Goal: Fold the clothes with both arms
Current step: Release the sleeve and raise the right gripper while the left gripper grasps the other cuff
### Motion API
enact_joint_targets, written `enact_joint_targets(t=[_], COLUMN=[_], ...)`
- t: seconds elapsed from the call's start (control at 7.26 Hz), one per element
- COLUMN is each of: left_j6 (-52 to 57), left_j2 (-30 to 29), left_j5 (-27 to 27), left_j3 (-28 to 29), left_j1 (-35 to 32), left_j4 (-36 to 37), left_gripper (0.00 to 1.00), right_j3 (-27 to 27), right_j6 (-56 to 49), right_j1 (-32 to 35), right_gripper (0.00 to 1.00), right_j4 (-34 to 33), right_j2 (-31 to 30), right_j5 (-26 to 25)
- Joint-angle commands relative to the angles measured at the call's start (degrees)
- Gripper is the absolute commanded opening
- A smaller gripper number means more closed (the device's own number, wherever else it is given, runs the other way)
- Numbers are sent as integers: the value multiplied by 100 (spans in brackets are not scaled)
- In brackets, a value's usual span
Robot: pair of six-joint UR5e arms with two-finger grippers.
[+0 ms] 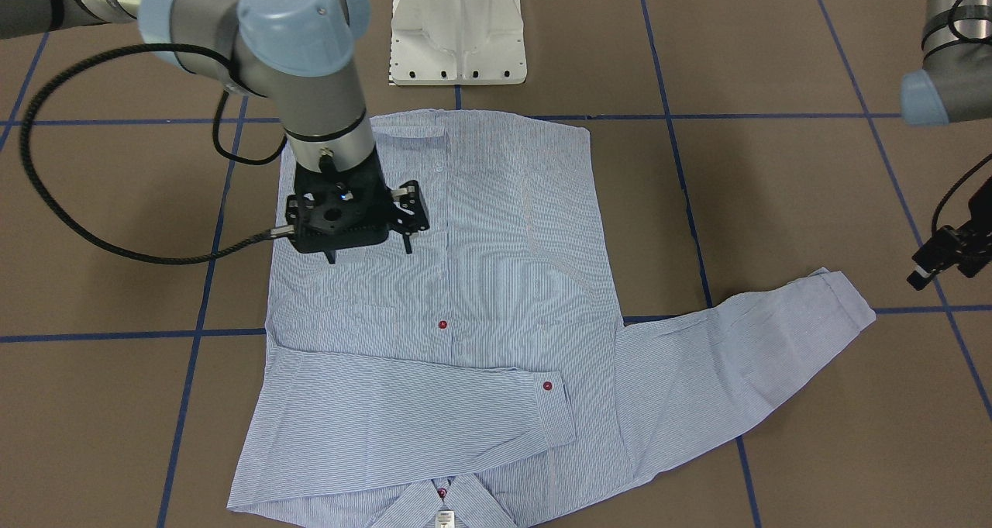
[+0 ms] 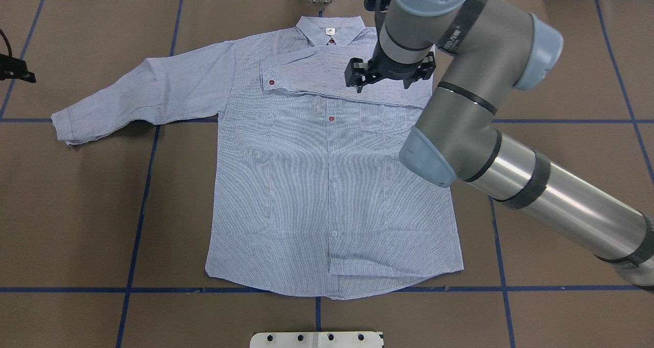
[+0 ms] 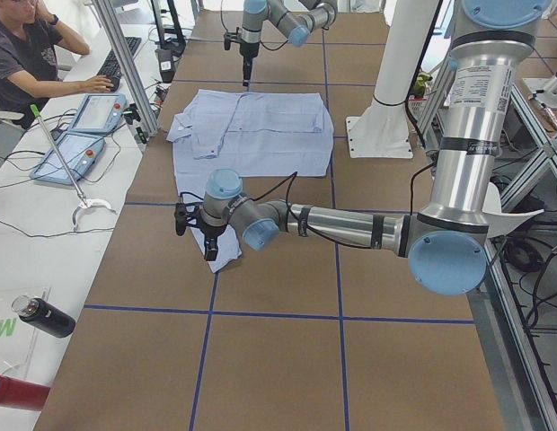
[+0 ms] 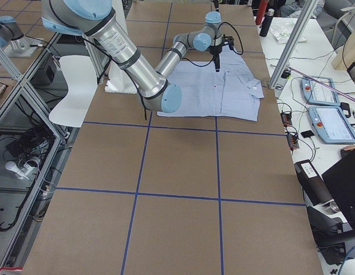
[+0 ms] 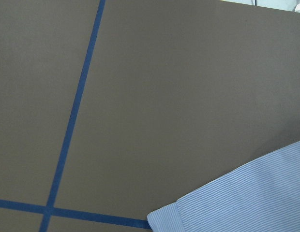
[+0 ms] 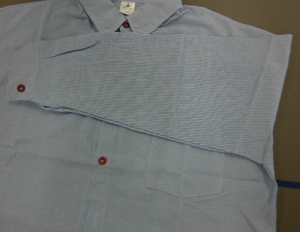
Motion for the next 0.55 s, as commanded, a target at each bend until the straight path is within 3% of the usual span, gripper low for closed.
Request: enact_joint_targets(t=[0.0,0.41], left_j6=[-1541,-1563], left_j2=[8,-10], left_j5=[699,1254], left_j3=[406,1032], left_j1=[741,1032], left_j4=[-849,-1380], left_gripper=[98,94], right_j3=[732,875], right_j6=[-667,-767], right_j1=[461,534], right_gripper=[99,100], right_j4=[-284,-266], right_j2=[-719,-898], right_j5=[487,594])
